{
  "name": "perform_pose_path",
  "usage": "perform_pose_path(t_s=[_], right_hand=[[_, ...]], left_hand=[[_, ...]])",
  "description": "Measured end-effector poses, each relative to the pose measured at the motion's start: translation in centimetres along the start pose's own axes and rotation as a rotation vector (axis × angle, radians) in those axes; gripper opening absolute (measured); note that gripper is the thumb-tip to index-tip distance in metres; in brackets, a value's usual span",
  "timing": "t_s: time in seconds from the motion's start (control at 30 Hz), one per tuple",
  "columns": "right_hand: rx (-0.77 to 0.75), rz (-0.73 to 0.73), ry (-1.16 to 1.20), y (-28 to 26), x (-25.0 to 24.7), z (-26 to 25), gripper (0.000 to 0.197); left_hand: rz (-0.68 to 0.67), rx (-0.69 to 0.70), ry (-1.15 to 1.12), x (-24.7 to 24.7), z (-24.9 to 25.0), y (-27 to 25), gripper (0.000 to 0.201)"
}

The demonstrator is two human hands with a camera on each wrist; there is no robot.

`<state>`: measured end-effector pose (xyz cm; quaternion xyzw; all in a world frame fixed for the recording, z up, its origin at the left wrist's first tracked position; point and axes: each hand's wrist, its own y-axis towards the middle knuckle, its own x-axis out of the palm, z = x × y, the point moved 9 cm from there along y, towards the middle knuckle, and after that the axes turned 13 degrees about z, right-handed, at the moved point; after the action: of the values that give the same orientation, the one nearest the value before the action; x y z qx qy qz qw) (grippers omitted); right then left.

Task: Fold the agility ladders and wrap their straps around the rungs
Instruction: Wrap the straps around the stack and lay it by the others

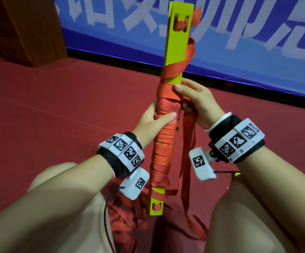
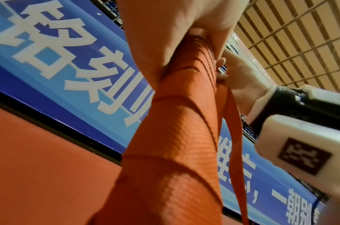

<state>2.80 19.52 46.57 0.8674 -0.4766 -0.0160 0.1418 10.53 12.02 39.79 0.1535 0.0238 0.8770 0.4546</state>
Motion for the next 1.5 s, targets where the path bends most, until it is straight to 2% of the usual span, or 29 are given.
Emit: perform_pose_path(t_s=[0.1,0.2,0.27,0.33,0.53,0.63,0.73,0.8,0.87,0.93,1.0,1.07,1.17,1.23,1.3,1.43,1.5], right_hand=[[0.097,-0.025,-0.003,0.8,-0.8,0.5,0.021],[0.081,0.084,-0.203,1.3,-3.0,0.9,0.006],[0.017,0.159,-0.334,1.5,-4.0,1.0,0.015],[-0.019,0.225,-0.381,1.4,-4.3,0.9,0.019],[-0.016,0.300,-0.294,1.0,-2.7,1.8,0.026],[-0.048,0.307,-0.373,0.9,-2.2,2.5,0.024],[-0.045,0.352,-0.419,0.8,-2.8,3.4,0.028],[-0.046,0.365,-0.424,0.8,-3.1,3.5,0.023],[-0.040,0.361,-0.393,0.6,-3.1,3.2,0.020],[-0.019,0.320,-0.278,0.4,-2.6,2.7,0.017],[0.003,0.233,-0.119,0.4,-1.8,2.1,0.007],[-0.001,0.147,-0.030,0.2,-1.3,1.4,0.008],[-0.021,0.079,-0.029,0.0,-0.8,0.7,0.012],[-0.008,0.032,-0.046,-0.1,-0.5,0.4,0.007],[0.021,-0.001,-0.087,0.0,-0.6,0.3,0.011],[0.083,-0.004,-0.158,0.4,-1.6,0.6,0.014],[0.093,0.000,-0.185,0.6,-2.1,1.0,0.016]], left_hand=[[0.008,0.048,0.037,-0.2,0.7,0.2,0.032],[0.027,0.103,0.125,-0.7,0.6,0.5,0.055],[0.029,0.151,0.227,-0.7,0.4,0.7,0.073],[0.047,0.180,0.330,-0.5,0.3,0.8,0.080],[0.145,0.174,0.528,-0.3,-1.0,1.2,0.078],[0.061,0.136,0.557,0.5,-2.0,1.1,0.064],[-0.030,0.129,0.571,1.0,-3.1,1.0,0.064],[-0.022,0.144,0.589,0.9,-3.3,1.0,0.063],[0.008,0.143,0.538,0.8,-2.9,0.9,0.061],[0.033,0.081,0.405,0.4,-2.5,1.0,0.065],[-0.011,0.020,0.285,0.5,-2.0,1.1,0.070],[-0.072,-0.011,0.210,0.9,-1.5,0.7,0.069],[-0.118,0.002,0.177,1.1,-1.0,0.0,0.060],[-0.126,0.043,0.164,1.1,-0.7,-0.3,0.065],[-0.117,0.085,0.175,0.9,-0.3,-0.3,0.069],[-0.111,0.120,0.224,0.6,-0.2,-0.3,0.088],[-0.103,0.128,0.228,0.4,-0.1,-0.2,0.086]])
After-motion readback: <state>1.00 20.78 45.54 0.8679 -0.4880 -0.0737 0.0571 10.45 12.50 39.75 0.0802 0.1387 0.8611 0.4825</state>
